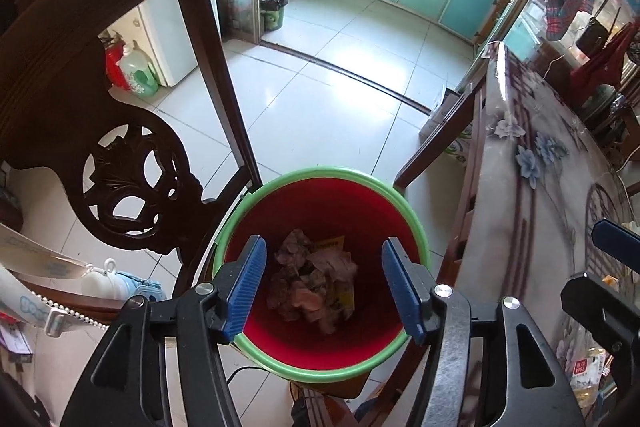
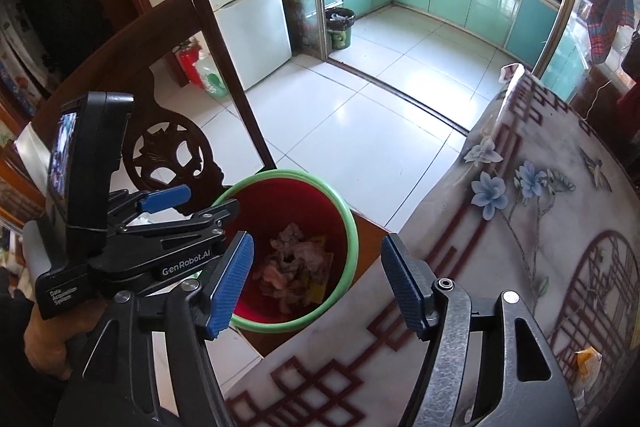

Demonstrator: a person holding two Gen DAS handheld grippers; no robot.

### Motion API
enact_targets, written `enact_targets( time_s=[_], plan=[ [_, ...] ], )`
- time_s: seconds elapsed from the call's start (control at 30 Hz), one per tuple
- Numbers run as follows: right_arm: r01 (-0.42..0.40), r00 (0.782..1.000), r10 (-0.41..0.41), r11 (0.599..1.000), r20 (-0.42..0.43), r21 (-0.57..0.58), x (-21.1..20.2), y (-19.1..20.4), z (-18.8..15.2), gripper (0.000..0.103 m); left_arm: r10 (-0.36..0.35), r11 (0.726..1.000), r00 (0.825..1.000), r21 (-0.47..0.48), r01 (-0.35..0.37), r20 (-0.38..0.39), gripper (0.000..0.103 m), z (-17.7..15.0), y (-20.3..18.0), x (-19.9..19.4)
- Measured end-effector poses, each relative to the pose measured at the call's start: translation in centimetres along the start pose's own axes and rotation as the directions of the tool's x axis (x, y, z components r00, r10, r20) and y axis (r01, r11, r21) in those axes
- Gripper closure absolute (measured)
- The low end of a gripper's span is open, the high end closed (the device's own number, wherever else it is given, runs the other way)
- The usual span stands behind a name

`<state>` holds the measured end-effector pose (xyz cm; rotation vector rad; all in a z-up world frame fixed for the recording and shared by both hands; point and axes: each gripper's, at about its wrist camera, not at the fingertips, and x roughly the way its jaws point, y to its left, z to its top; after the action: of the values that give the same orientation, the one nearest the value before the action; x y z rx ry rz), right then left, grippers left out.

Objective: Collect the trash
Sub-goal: 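Carry the cup and foil ball over the red bucket and open both tools, then grasp the orange snack wrapper with the right tool while the left tool grasps a clear plastic bottle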

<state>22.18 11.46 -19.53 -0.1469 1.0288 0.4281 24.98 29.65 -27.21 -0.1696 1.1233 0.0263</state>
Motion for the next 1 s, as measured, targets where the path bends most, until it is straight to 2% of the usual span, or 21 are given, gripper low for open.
enact_targets(
  time_s=[0.33,0.53,0.63,0.87,1.0],
  plan=[
    [0.034,0.996,-0.035,0.999,0.083,0.009,-4.3,-0.1,-1.1,0.031,-0.018,0.999,0.996,0.031,0.016,0.086,0.044,-1.4,-1.3,-5.0],
    [0.026,0.995,-0.031,0.998,0.099,0.056,-6.3,-1.6,-3.2,0.028,-0.040,0.998,0.994,0.062,0.034,0.100,0.044,-3.5,-3.4,-7.0],
    [0.048,0.994,-0.057,0.995,0.094,0.085,-7.5,-3.1,-5.1,0.028,-0.058,0.995,0.994,0.083,0.050,0.097,0.044,-4.7,-5.3,-7.6],
    [0.144,0.985,-0.159,0.968,0.059,0.204,-10.9,-9.6,-10.7,0.027,-0.129,0.978,0.988,0.178,0.113,0.084,0.044,-7.2,-12.5,-8.7],
    [0.221,0.971,-0.239,0.925,0.022,0.308,-12.6,-15.8,-13.9,0.025,-0.186,0.957,0.980,0.239,0.165,0.068,0.044,-9.0,-17.0,-10.0]
  ],
)
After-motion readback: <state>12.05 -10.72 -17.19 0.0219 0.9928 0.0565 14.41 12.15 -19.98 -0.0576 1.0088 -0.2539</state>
